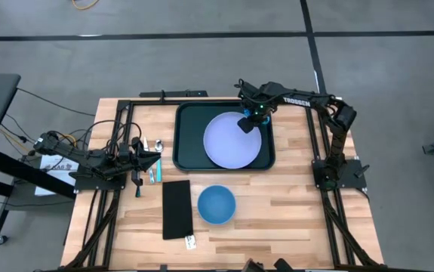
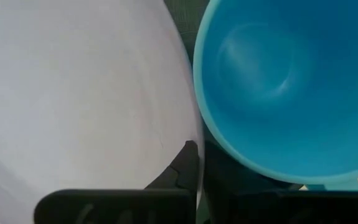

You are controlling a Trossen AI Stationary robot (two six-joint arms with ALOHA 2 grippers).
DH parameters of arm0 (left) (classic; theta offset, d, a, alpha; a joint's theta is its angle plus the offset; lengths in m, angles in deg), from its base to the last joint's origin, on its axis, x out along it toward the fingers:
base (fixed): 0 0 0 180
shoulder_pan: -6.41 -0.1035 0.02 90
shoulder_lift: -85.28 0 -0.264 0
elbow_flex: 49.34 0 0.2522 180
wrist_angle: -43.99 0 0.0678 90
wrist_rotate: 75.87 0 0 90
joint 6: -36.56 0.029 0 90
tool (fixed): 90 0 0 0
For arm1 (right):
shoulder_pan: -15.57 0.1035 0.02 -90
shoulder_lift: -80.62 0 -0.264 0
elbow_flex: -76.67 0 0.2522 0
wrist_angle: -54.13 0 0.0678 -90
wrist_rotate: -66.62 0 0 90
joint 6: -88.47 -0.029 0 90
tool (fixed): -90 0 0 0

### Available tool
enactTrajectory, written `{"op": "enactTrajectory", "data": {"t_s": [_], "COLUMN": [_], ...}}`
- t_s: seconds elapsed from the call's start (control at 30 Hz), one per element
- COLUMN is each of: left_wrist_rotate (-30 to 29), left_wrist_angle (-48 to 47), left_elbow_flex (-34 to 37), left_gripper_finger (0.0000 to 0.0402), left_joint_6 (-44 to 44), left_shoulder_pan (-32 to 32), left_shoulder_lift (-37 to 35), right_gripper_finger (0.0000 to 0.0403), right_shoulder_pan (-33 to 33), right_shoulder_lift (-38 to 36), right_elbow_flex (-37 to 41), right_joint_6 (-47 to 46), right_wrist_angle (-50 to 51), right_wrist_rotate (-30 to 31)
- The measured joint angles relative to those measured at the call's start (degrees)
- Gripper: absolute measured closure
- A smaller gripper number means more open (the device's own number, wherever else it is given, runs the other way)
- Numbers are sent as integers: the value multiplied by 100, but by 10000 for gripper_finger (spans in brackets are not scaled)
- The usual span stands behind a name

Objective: Set up tray
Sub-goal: Put the purple plate in the center of the black tray

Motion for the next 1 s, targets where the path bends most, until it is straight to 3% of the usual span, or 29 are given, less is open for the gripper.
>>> {"op": "enactTrajectory", "data": {"t_s": [0.7, 1.0], "left_wrist_rotate": [-2, -2], "left_wrist_angle": [0, 0], "left_elbow_flex": [0, 0], "left_gripper_finger": [360, 360], "left_joint_6": [2, 2], "left_shoulder_pan": [0, 0], "left_shoulder_lift": [0, 0], "right_gripper_finger": [393, 368], "right_shoulder_pan": [146, 146], "right_shoulder_lift": [2, 4], "right_elbow_flex": [0, 2], "right_joint_6": [-104, 36], "right_wrist_angle": [-44, -79], "right_wrist_rotate": [306, 365]}}
